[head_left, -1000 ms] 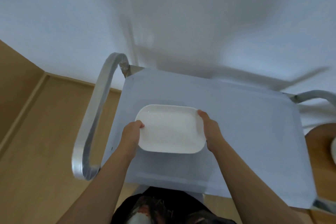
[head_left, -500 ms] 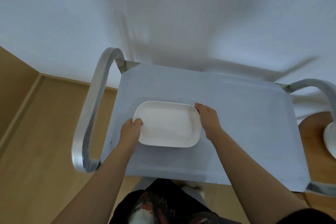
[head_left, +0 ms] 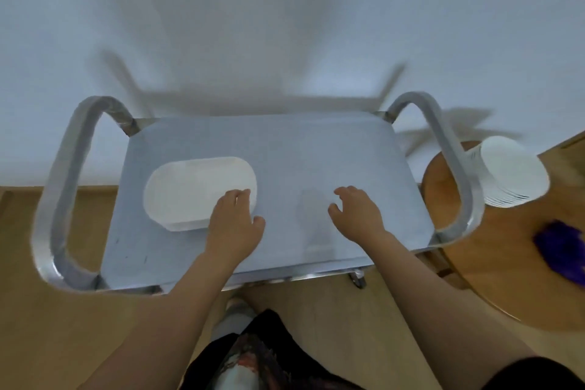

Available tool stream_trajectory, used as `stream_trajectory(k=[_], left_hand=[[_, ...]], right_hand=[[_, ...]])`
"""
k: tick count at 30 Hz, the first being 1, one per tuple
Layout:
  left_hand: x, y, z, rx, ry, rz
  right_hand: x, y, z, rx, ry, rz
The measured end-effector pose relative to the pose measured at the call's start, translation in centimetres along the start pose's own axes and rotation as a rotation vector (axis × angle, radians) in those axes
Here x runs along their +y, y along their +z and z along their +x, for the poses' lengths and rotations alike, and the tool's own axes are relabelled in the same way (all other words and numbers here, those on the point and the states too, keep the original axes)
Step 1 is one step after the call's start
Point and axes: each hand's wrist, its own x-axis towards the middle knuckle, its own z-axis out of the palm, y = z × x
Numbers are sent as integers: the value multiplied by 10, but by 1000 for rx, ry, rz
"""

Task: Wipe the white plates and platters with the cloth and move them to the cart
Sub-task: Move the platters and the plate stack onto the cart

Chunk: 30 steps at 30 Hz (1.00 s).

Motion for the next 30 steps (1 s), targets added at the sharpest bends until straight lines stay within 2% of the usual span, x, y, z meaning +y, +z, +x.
stream_trajectory(k=[7, 15, 22, 30], left_hand=[[117, 58, -47, -116, 267, 83], [217, 115, -95, -223, 467, 107], [285, 156, -89, -288, 557, 84], [368, 217, -36, -425, 649, 27]], right_hand=[[109, -41, -97, 147, 123, 6], [207, -72, -165, 214, 317, 27], [273, -77, -160, 190, 413, 59], [342, -99, -104, 177, 437, 70]])
